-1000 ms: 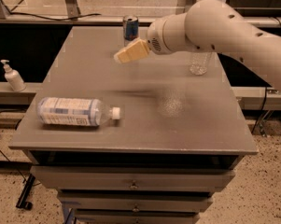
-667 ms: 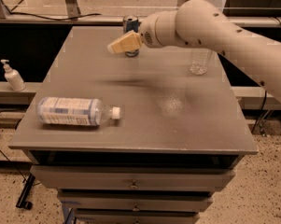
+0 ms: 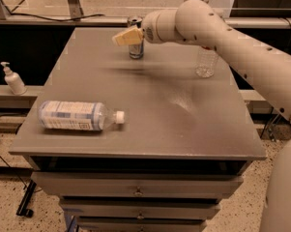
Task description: Move redbull can near blue plastic bottle
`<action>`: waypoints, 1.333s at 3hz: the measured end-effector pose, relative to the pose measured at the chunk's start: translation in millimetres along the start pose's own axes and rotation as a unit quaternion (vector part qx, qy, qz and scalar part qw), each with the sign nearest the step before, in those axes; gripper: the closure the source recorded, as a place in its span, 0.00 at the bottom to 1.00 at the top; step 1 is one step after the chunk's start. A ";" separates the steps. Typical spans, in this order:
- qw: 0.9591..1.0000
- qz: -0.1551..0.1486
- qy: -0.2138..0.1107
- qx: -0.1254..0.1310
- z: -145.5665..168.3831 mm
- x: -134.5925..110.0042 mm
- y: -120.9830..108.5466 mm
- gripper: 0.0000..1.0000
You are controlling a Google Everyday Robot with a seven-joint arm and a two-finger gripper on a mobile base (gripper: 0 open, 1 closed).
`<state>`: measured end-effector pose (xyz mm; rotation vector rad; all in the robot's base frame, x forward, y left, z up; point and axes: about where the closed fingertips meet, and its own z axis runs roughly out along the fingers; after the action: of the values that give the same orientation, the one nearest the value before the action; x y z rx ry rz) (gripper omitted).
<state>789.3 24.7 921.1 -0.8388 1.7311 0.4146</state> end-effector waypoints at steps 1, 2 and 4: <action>1.000 0.006 0.000 -0.004 8.8 5.2 -3.9 0.41; 1.000 0.010 0.002 -0.004 1.6 9.1 -3.8 0.64; 0.998 -0.010 0.014 -0.053 -86.8 -20.9 46.6 1.00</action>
Offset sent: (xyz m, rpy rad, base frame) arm -0.0054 -0.0194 -0.0083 0.0145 0.0240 -0.0135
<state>699.3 7.1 962.5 -0.9406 1.7367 0.4875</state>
